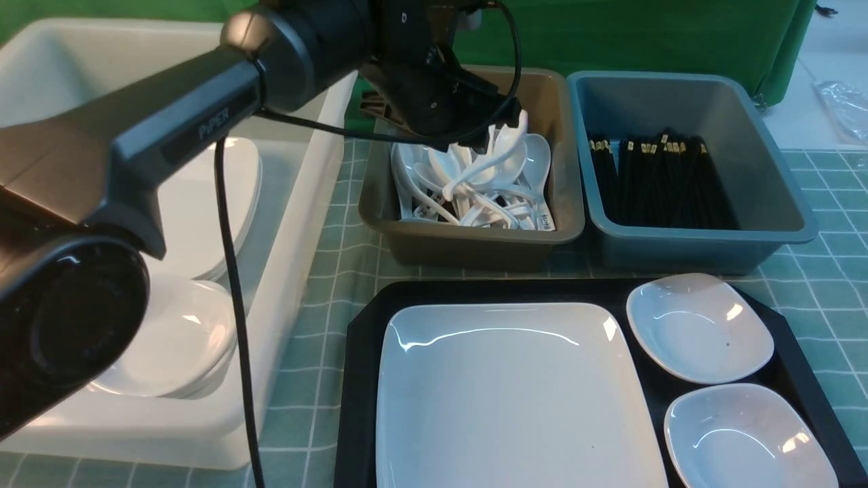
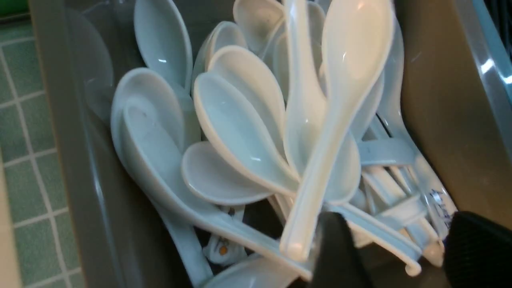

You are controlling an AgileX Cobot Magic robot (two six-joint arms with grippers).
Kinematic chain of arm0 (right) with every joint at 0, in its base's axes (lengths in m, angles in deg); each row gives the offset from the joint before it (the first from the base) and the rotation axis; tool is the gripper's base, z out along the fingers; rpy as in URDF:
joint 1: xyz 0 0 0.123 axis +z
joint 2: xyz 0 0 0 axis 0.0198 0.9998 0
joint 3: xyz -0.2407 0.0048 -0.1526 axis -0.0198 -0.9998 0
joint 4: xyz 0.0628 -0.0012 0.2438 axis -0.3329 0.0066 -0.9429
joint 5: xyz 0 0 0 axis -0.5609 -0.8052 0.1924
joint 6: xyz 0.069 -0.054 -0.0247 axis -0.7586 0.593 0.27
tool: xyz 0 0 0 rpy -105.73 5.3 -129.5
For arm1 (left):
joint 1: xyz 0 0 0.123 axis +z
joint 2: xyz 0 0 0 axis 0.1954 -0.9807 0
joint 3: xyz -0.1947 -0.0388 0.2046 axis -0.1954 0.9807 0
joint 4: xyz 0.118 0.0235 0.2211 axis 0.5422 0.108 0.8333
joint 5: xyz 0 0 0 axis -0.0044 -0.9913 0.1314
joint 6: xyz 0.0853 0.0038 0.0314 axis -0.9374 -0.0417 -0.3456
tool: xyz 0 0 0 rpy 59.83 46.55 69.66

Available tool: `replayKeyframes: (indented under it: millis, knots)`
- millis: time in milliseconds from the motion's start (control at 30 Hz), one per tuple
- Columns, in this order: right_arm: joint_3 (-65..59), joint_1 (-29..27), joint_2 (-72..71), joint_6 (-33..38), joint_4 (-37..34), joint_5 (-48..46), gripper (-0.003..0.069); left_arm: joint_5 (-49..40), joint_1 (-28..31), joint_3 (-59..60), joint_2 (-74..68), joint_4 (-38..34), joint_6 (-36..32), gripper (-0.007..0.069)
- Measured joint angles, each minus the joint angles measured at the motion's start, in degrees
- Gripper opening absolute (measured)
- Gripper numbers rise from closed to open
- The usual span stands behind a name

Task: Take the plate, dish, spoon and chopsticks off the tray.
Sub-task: Use the left arm to put the soup spoon into the small storage box in the middle, then use the right arm to grab a small plate from the dinner plate

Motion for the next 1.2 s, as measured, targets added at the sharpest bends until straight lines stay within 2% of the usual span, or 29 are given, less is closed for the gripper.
replayKeyframes:
  millis: [33,67,167,200,333,400,500,533,600,733,800,833,900,1000,1200]
  knots:
    - [-0.8,0.0,-0.1,-0.1,-1.1,-1.0,0.0088,-3.8,0.0,-0.9,0.6,0.0,0.0,0.0428]
    - [-1.3,0.0,-0.1,-0.1,-1.8,-1.6,0.0089,-5.8,0.0,-1.3,1.0,0.0,0.0,0.0435]
    - [-3.8,0.1,-0.1,0.4,-4.6,-3.2,0.0090,-13.1,0.0,-1.8,3.4,0.0,-1.3,0.0382]
    - [-4.0,0.1,-0.1,0.4,-4.7,-3.3,0.0090,-13.1,0.0,-1.9,3.6,0.0,-1.5,0.0374]
    - [-8.7,2.7,-0.1,1.0,-6.0,-3.7,0.0097,-19.6,0.0,-1.5,7.6,-0.3,-6.7,0.0093]
    - [-10.6,5.4,-0.1,1.2,-6.4,-3.7,0.0107,-19.9,-0.1,0.3,9.8,-0.8,-7.9,0.0031]
    - [-12.9,8.6,-0.1,1.2,-6.5,-3.5,0.0121,-19.9,-0.1,3.3,12.3,-2.0,-8.5,0.0013]
    - [-14.9,11.5,-0.1,1.2,-6.6,-2.1,0.0150,-20.0,-0.1,7.2,14.4,-2.8,-8.8,0.0008]
    - [-17.0,13.5,-0.1,1.4,-6.7,-0.1,0.0190,-20.1,-0.1,11.8,16.7,-3.2,-8.8,0.0006]
    - [-22.0,19.4,0.1,3.2,-5.8,5.3,0.0325,-20.1,-0.2,21.5,21.4,-3.4,-8.8,0.0006]
    - [-24.8,23.5,1.2,3.1,-2.8,7.8,0.0393,-19.0,-0.2,27.0,24.7,-3.6,-8.8,0.0006]
    - [-25.0,23.8,1.3,2.8,-2.4,8.0,0.0405,-18.9,-0.2,28.1,25.0,-3.6,-8.8,0.0006]
    - [-27.4,27.1,3.1,0.6,2.8,10.0,0.0458,-16.7,-0.2,33.3,28.8,-3.8,-8.8,0.0006]
    - [-29.5,30.3,6.4,-3.5,8.8,13.0,0.0502,-15.1,-0.2,39.2,33.5,-3.8,-8.1,0.0007]
    - [-30.2,31.3,14.0,-6.9,12.4,17.2,0.0517,-13.4,0.6,45.8,41.4,-2.9,-5.5,0.0008]
